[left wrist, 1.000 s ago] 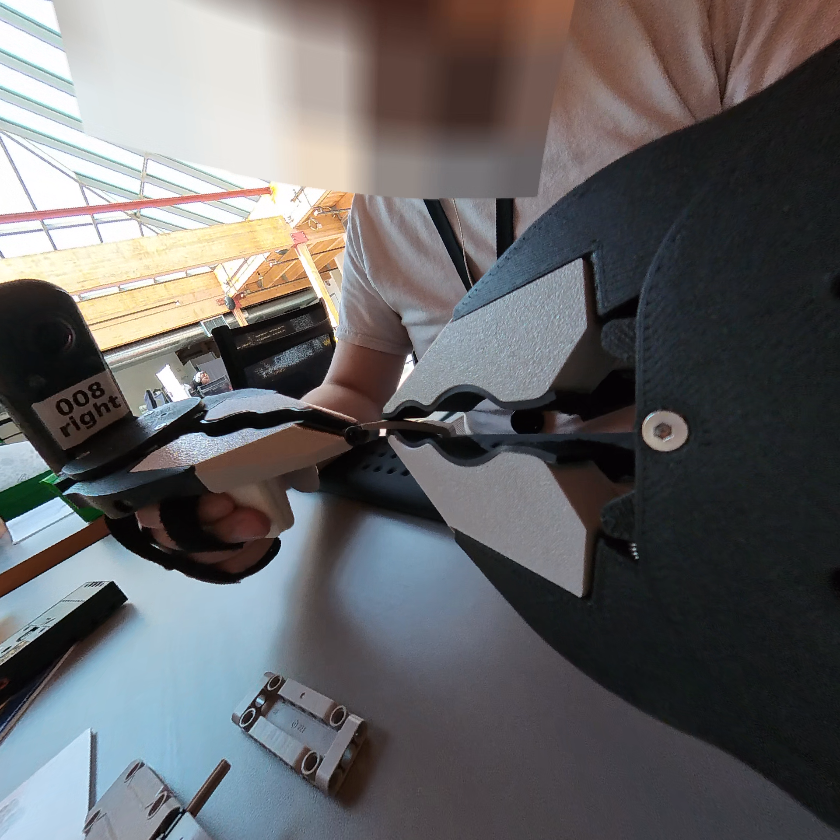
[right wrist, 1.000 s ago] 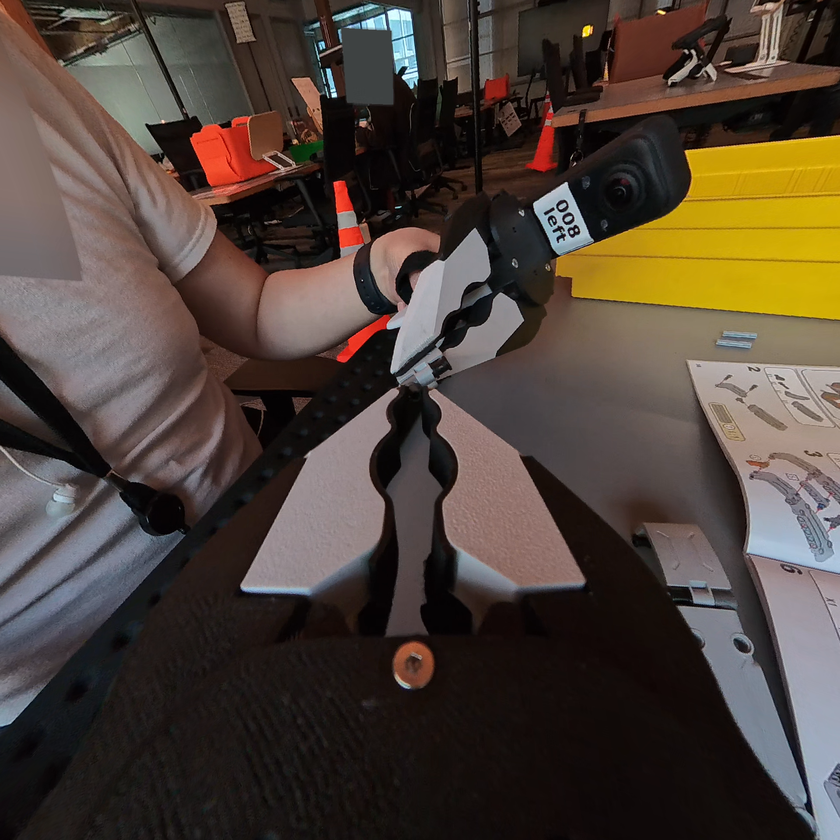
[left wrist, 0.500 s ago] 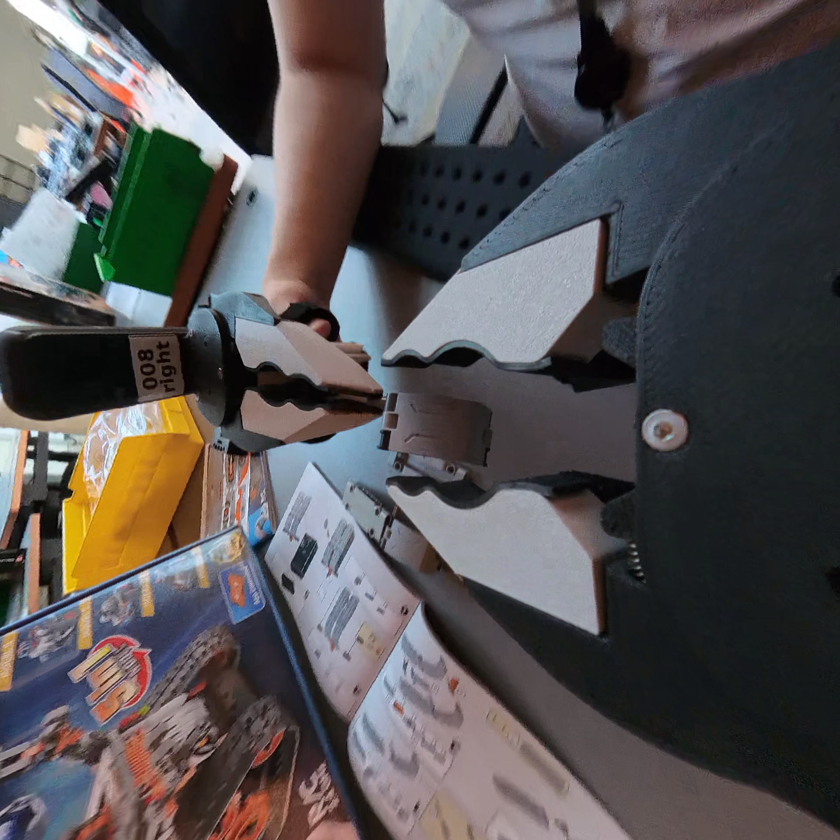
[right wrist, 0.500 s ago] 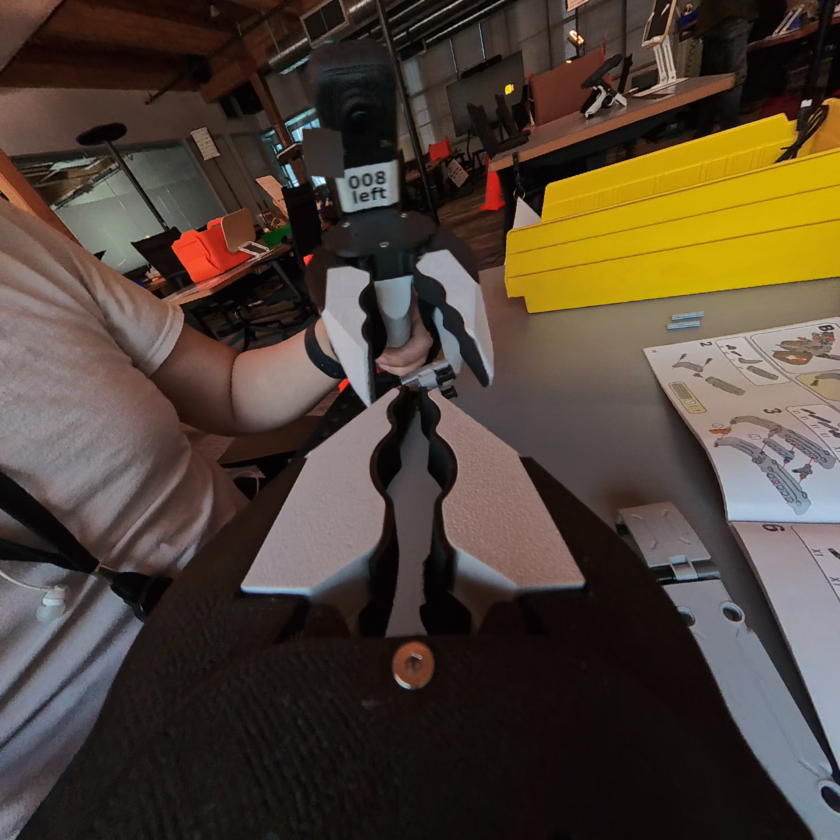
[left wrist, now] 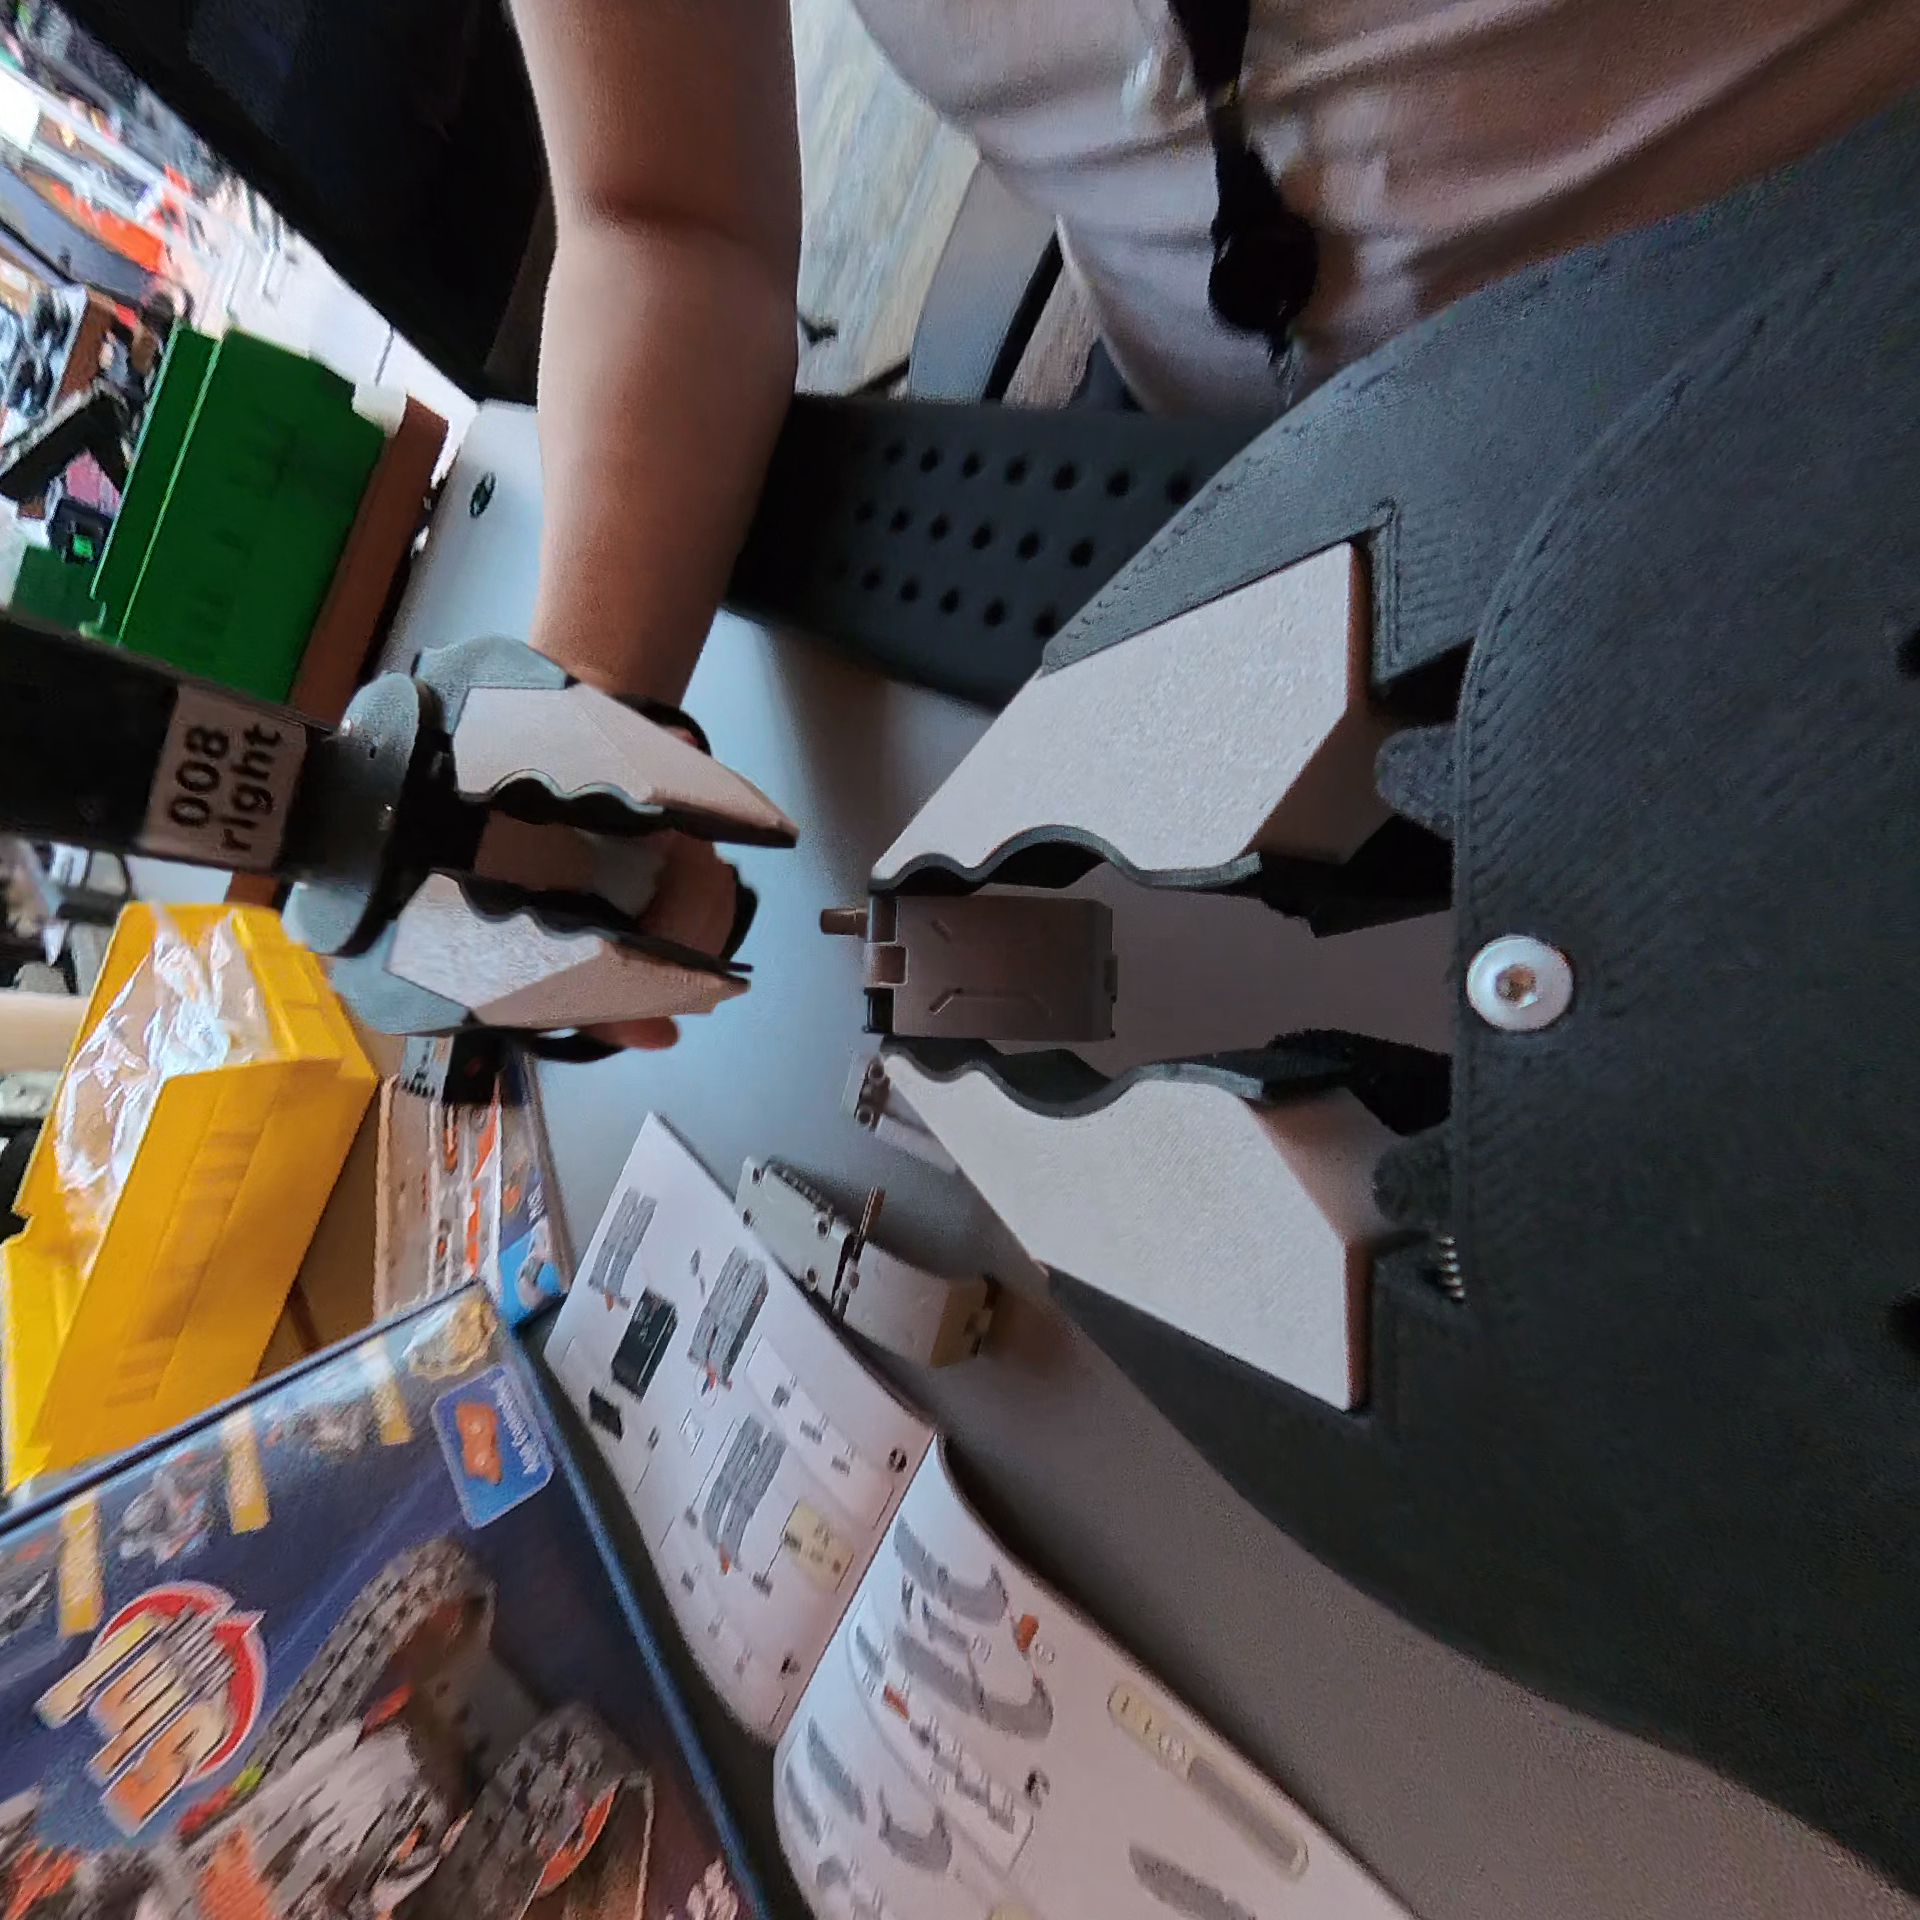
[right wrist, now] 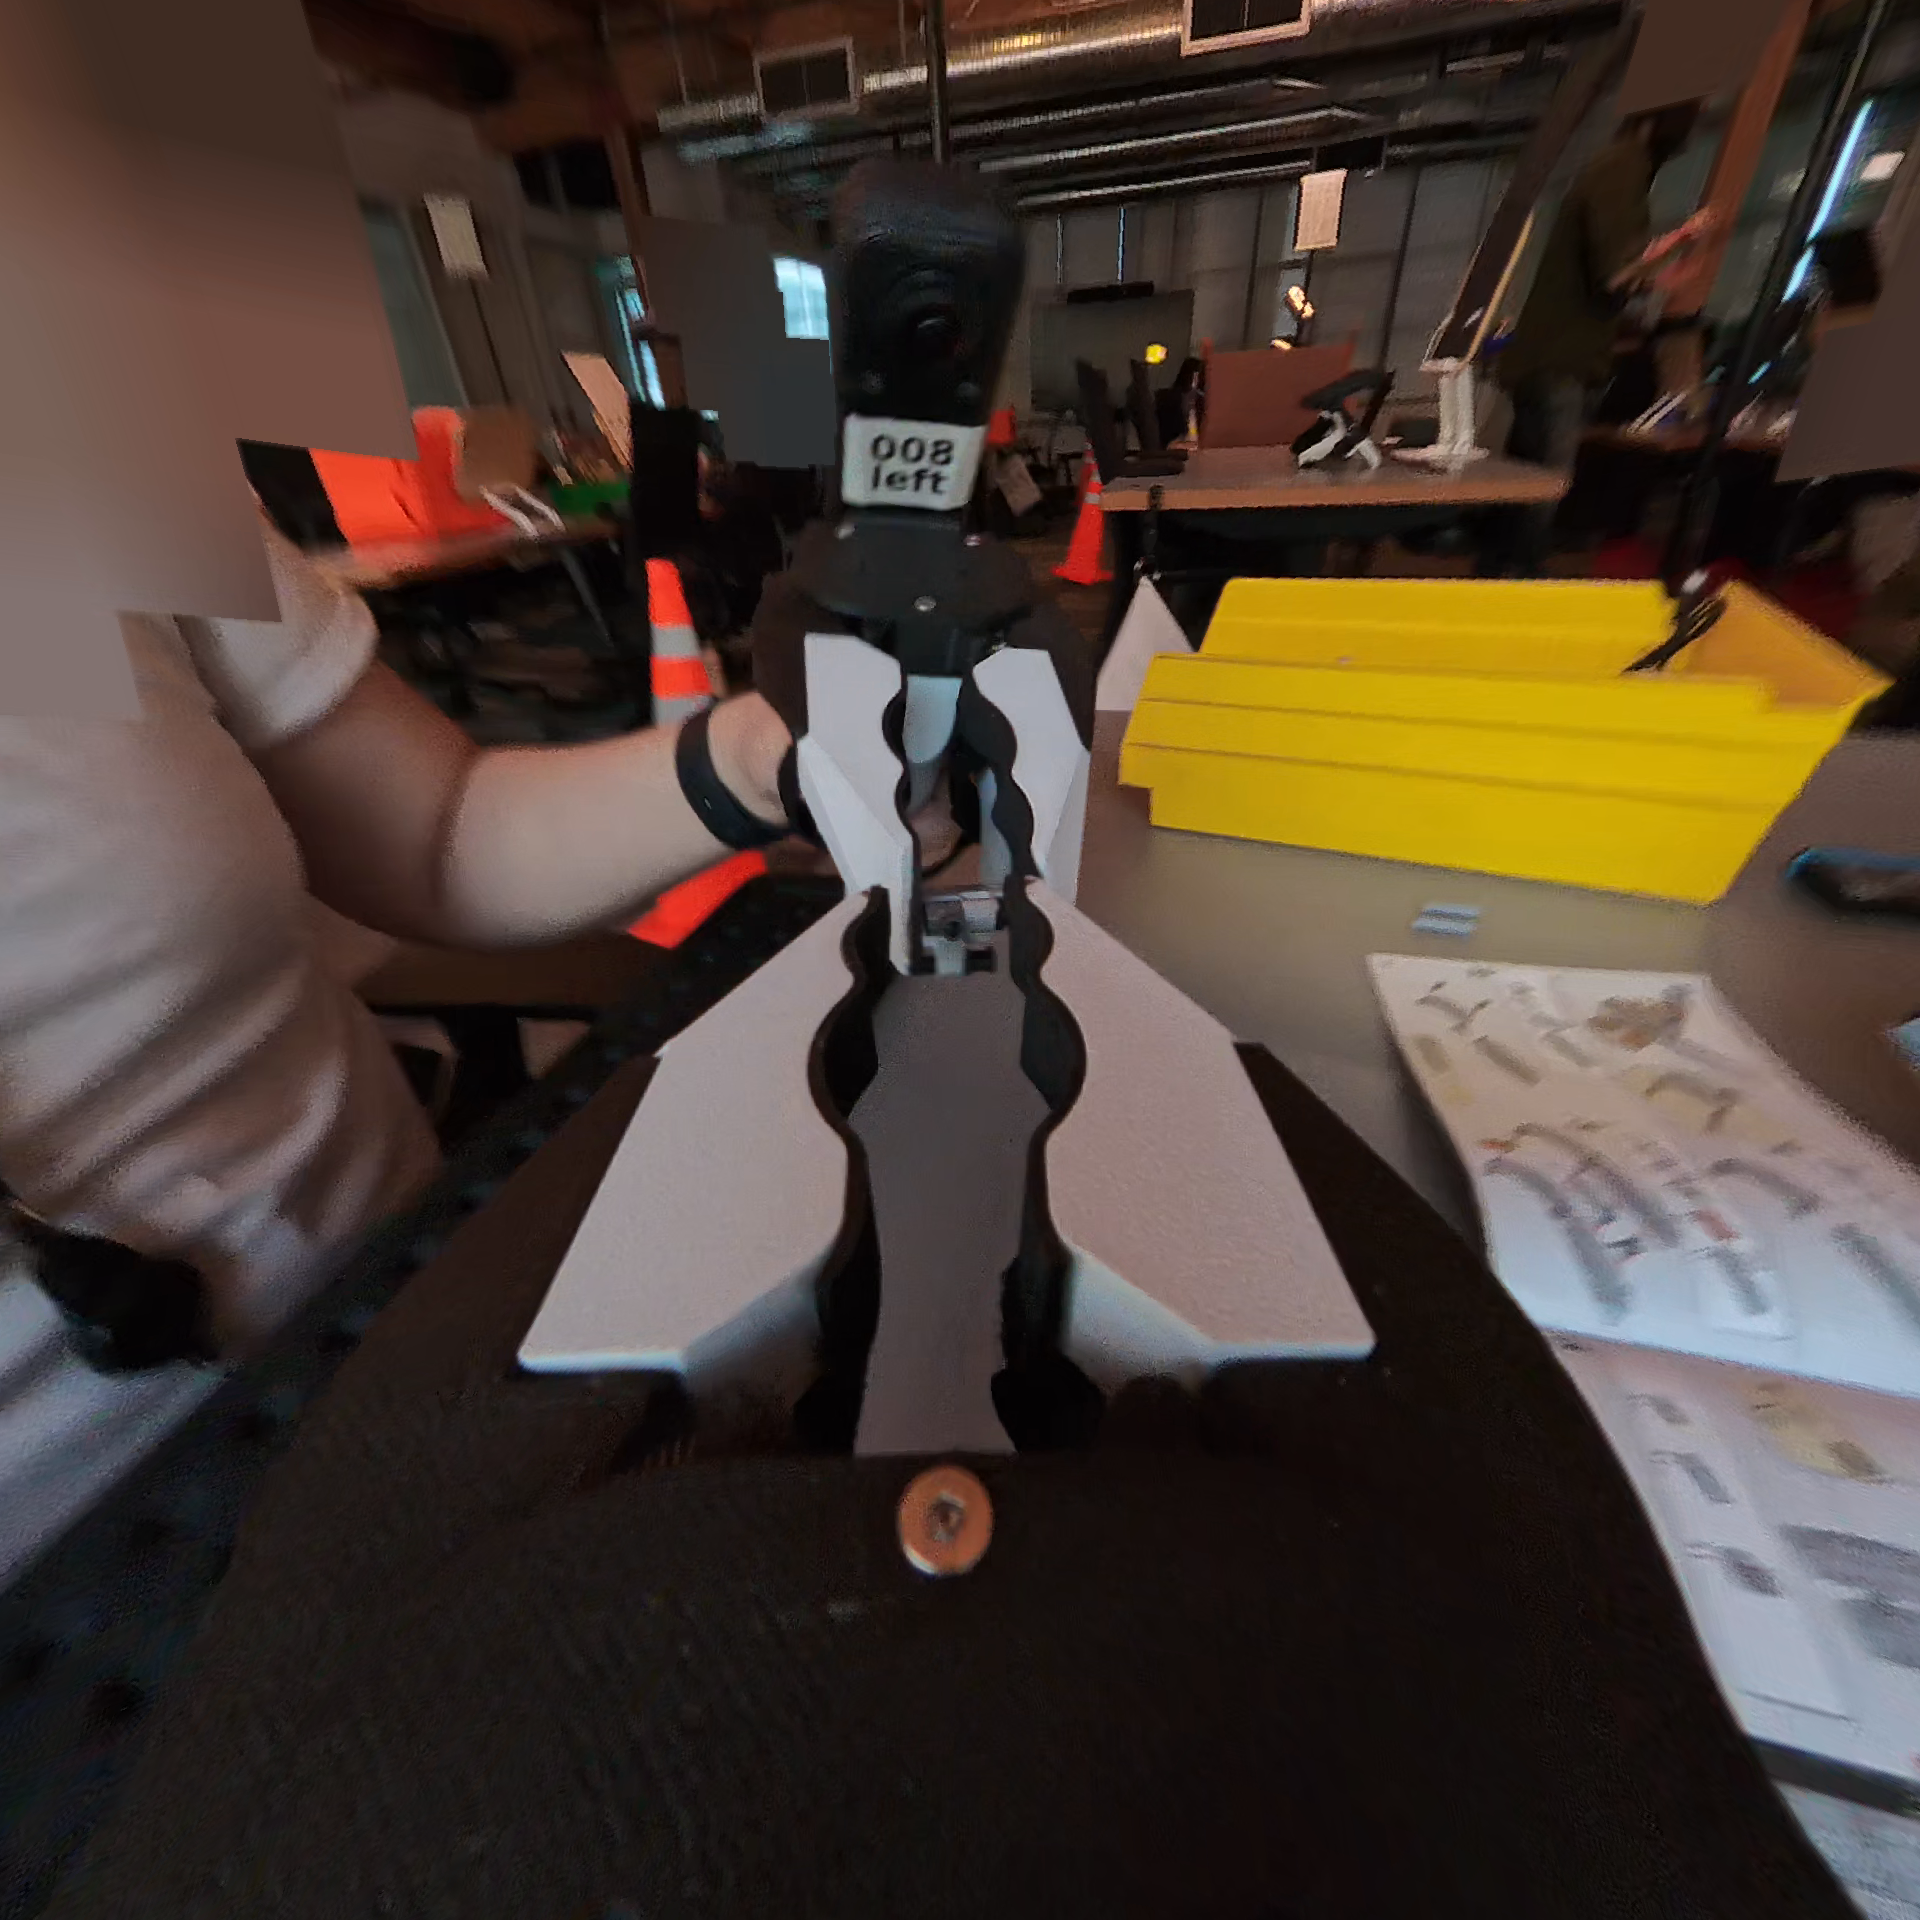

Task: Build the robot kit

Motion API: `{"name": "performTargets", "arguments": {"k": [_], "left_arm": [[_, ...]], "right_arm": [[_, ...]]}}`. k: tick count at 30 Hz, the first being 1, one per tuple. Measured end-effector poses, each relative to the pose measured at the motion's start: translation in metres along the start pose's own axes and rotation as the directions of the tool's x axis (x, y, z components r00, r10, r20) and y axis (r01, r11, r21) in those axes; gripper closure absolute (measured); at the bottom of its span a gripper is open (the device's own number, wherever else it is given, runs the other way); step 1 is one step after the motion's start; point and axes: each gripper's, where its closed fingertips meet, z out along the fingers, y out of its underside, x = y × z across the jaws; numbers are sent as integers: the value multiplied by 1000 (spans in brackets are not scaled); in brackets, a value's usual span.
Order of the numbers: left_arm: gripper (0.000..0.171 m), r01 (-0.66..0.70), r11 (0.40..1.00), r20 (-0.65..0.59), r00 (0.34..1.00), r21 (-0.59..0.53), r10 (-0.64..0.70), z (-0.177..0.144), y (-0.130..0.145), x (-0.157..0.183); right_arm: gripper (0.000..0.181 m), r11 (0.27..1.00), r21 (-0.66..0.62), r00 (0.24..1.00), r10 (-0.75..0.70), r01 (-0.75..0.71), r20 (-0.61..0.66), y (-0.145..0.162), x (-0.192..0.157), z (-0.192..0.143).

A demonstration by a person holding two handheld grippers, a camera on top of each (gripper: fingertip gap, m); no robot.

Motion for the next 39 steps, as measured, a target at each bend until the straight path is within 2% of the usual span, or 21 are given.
{"name": "performTargets", "arguments": {"k": [2, 4, 8, 10, 15, 18, 24, 29, 32, 39], "left_arm": [[146, 79, 997, -89, 993, -24, -81, -3, 1, 9], [146, 159, 986, -188, 968, -45, -164, -7, -1, 19], [147, 316, 944, -381, 865, -89, -326, -19, -11, 37], [147, 367, 923, -455, 807, -114, -377, -24, -17, 45], [147, 423, 895, -557, 714, -142, -425, -28, -24, 57], [147, 468, 875, -591, 673, -125, -444, -29, -28, 57], [147, 523, 841, -643, 597, -141, -480, -30, -32, 58], [147, 514, 843, -628, 606, -159, -488, -23, -26, 58], [147, 506, 845, -635, 600, -170, -487, -25, -25, 61], [147, 469, 844, -655, 556, -260, -511, -27, -20, 75]], "right_arm": [[159, 979, -60, 980, -195, 193, -35, 0, -8, 0], [159, 939, -124, 942, -329, 319, -65, 0, -12, 2], [157, 869, -217, 878, -471, 444, -91, 2, -15, 6], [157, 866, -213, 877, -476, 453, -71, 3, -21, 11], [158, 889, -129, 891, -450, 440, -62, -6, -34, 25], [165, 906, -94, 905, -420, 413, -67, -9, -33, 23], [159, 902, -76, 900, -430, 425, -68, -14, -36, 24], [162, 921, -30, 919, -390, 389, -62, -23, -38, 20], [177, 935, -15, 935, -355, 356, 14, -22, -47, 14], [173, 947, -4, 944, -318, 320, 91, -21, -61, 18]]}}
